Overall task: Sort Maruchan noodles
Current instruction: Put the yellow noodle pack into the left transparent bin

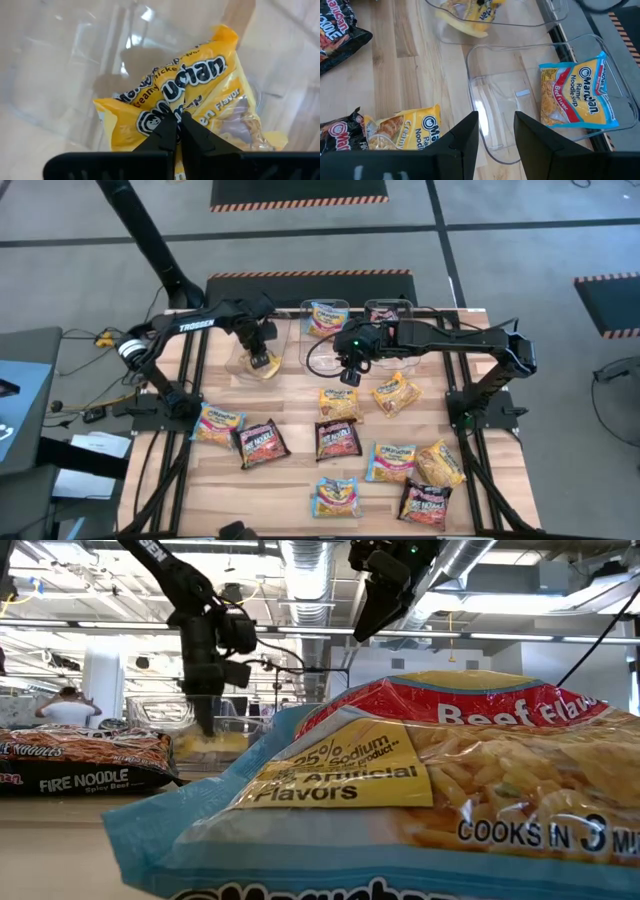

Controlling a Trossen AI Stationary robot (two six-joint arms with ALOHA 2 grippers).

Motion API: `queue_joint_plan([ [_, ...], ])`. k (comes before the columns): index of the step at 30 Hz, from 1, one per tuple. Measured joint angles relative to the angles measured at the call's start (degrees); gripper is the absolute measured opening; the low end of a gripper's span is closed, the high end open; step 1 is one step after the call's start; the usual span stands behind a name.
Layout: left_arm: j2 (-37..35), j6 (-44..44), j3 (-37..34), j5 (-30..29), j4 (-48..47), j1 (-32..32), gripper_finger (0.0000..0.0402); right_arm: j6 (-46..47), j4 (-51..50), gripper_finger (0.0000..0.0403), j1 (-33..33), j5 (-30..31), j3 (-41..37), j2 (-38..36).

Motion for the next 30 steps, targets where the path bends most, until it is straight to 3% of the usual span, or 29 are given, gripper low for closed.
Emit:
queue_joint_plan([
  [15, -6.72, -6.84, 0.22, -4.75, 11.20, -0.15, 0.0000, 0.02, 0.00, 0.0150, 0.00, 0.02, 0.00, 0.00],
  [21, -7.61, -11.90, 0.31, -12.86, 18.02, -0.15, 0.0000, 0.02, 0.00, 0.0150, 0.00, 0.02, 0.00, 0.00],
  [30, -7.60, -19.72, -0.63, -17.68, 25.37, 0.16, 0.0000, 0.04, -0.02, 0.0150, 0.00, 0.02, 0.00, 0.00],
])
